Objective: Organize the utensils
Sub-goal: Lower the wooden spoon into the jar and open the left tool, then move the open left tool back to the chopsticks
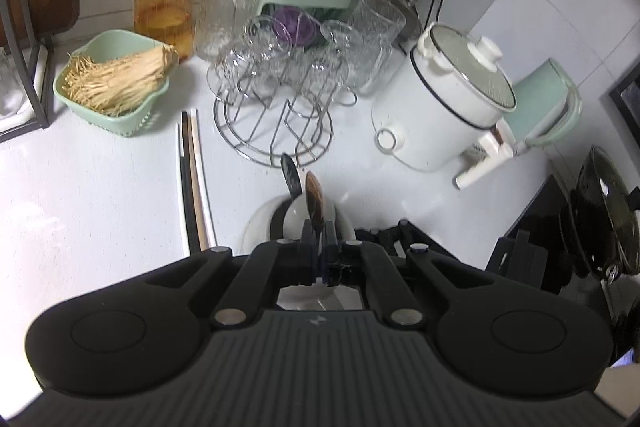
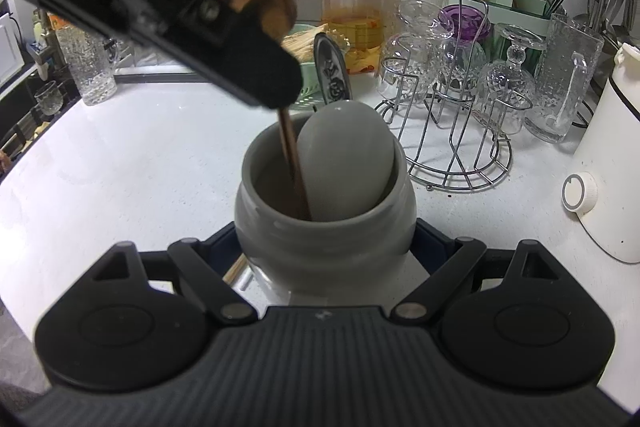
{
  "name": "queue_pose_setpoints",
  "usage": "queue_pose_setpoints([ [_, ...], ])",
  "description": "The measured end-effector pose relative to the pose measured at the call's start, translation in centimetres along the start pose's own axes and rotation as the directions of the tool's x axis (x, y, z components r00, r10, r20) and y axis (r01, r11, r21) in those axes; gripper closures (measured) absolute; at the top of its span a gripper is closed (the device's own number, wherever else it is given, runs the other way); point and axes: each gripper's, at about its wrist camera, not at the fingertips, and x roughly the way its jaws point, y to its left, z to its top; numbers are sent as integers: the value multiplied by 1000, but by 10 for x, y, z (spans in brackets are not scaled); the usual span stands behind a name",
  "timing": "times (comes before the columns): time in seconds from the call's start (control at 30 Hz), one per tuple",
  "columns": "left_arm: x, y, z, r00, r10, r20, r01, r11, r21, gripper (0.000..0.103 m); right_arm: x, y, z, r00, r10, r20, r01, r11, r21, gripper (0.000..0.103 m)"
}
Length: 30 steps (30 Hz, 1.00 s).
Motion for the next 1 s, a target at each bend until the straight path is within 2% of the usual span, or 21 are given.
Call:
queue_pose_setpoints([
  [0.07, 3, -1, 0, 1000, 10, -19, -10, 1000, 7, 101, 0, 0, 0, 1000, -2, 3, 2, 1000, 2, 12],
  [0.23, 7, 0, 0, 998, -15, -54, 15, 1000, 2, 100, 0, 1, 0, 1000, -10, 4, 10, 1000, 9, 12],
  [0.37, 3, 1, 1, 998, -24, -57, 24, 1000, 2, 98, -1, 1, -1, 1000, -16, 2, 15, 1000, 15, 12],
  [0.43, -1, 1, 2, 999, -25, -47, 25, 1000, 1, 91, -1, 2, 0, 1000, -19, 1, 19, 1000, 16, 12],
  [0.53, -12, 3, 2, 1000, -17, -13, 17, 1000, -2, 76, -1, 2, 0, 1000, -23, -3, 23, 1000, 19, 12],
  [0.63, -26, 4, 1, 999, 17, 28, -18, 1000, 7, 66, 0, 3, 2, 1000, -28, -8, 28, 999, 24, 12],
  [0.7, -34, 9, 0, 998, 35, 50, -35, 999, -7, 55, 0, 4, 2, 999, -33, -11, 33, 999, 28, 12],
  [0.8, -45, 19, -3, 992, 93, 83, -92, 996, -20, 43, 0, 5, 3, 999, -41, -19, 42, 999, 34, 12],
  [1.0, -46, 49, -8, 979, 184, 87, -176, 980, -91, 43, 1, 4, 7, 998, -38, -50, 40, 998, 41, 12],
])
